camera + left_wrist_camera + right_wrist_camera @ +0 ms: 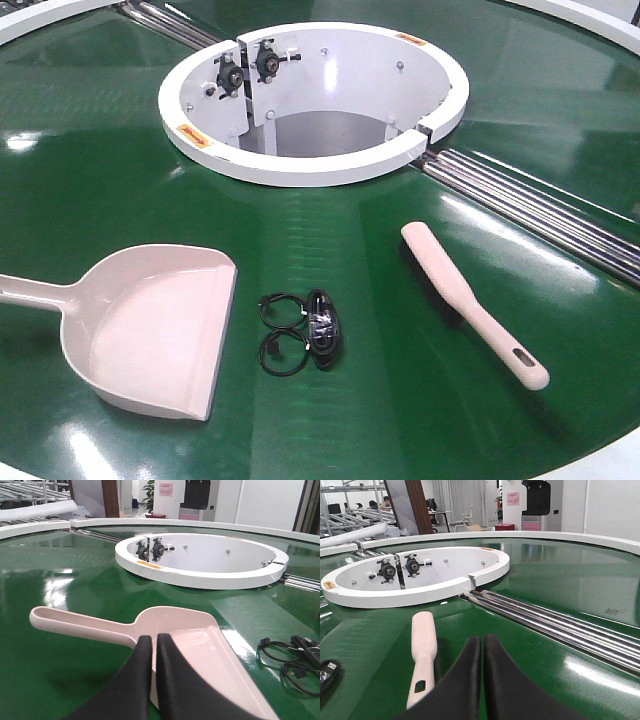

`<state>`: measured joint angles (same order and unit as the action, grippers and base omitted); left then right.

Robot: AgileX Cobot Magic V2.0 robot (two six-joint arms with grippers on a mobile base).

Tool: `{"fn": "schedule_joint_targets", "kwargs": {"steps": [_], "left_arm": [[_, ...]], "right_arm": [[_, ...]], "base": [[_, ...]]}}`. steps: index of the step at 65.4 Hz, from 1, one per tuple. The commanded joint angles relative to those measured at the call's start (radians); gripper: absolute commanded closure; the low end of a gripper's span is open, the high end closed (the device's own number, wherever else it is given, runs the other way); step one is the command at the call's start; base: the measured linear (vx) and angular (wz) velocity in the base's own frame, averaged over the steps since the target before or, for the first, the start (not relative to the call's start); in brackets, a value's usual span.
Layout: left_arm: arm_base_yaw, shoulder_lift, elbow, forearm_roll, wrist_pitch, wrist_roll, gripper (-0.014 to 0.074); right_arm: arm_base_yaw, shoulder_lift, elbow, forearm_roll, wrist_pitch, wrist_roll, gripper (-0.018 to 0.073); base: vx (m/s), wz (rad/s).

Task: Clean and inspect green conveyor with broom and dustpan

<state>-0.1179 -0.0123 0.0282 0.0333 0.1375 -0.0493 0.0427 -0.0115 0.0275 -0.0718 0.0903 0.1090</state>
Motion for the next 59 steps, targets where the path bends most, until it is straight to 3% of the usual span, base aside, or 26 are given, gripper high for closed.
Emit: {"fn": "schedule_joint_targets", "kwargs": {"steps": [1,59], "left_arm": [[-0.001,-0.014,0.008,-0.004,-0.074,-0.006,0.0603],[-0.001,-0.014,0.008,-0.004,-0.074,-0.006,0.0603]], "right_arm": [[-0.003,-0.011,0.003,-0.008,-0.069,-0.001,0.0568],[-0.003,-0.011,0.003,-0.008,-0.07,-0.001,0.0568]], "base": [[0.0,0.0],[0.0,0.0]]}}
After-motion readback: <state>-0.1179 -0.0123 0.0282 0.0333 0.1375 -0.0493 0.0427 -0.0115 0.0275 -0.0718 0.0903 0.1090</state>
